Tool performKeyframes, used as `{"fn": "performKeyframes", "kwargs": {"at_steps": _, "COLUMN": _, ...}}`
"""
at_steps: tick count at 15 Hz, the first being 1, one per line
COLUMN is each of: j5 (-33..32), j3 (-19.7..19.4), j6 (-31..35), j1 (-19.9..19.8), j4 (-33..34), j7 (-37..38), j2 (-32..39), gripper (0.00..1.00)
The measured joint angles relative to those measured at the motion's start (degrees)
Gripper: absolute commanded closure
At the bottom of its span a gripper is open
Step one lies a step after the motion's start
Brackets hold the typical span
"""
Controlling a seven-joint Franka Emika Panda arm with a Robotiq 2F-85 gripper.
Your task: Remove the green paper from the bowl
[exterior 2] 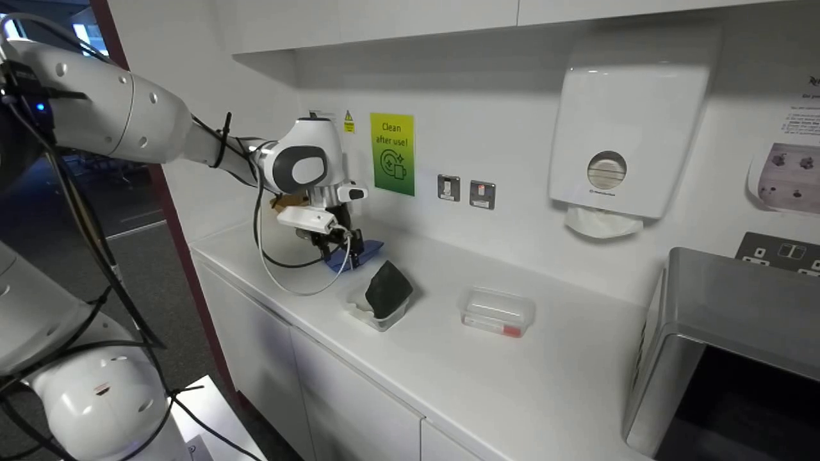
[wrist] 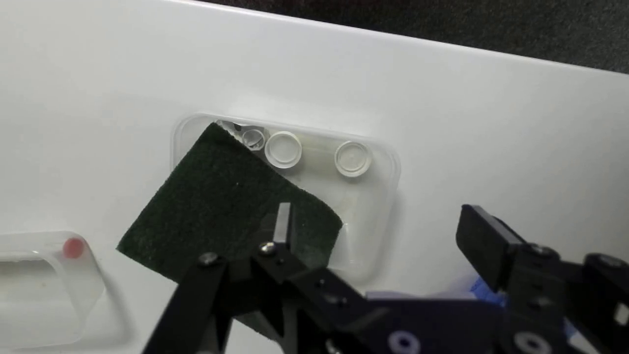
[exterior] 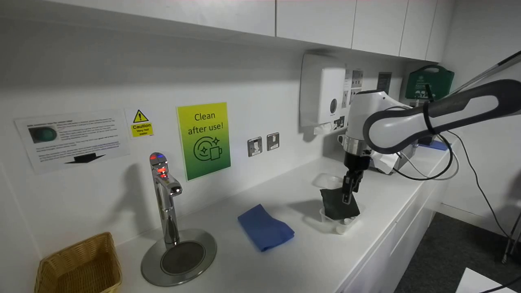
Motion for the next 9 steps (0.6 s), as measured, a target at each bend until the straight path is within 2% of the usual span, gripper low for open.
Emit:
{"fn": "performKeyframes", "kwargs": {"at_steps": 1, "j5": -0.93, "j3": -0.31, "j6": 0.01, "j1": -0.12, "j4": 0.08, "j7": -1.32, "j2": 0.00, "gripper": 0.10}}
{"fn": "performKeyframes", "kwargs": {"at_steps": 4, "j5": -3.34, "j3": -3.66, "j6": 0.01, "j1": -0.99, "j4": 1.23, "j7": -10.19, "j2": 0.10, "gripper": 0.00}}
{"fn": "performKeyframes", "kwargs": {"at_steps": 9, "j5": -2.99, "j3": -11.06, "j6": -0.03, "j1": -2.43, "j4": 5.85, "j7": -29.09, "j2": 2.32, "gripper": 0.00}}
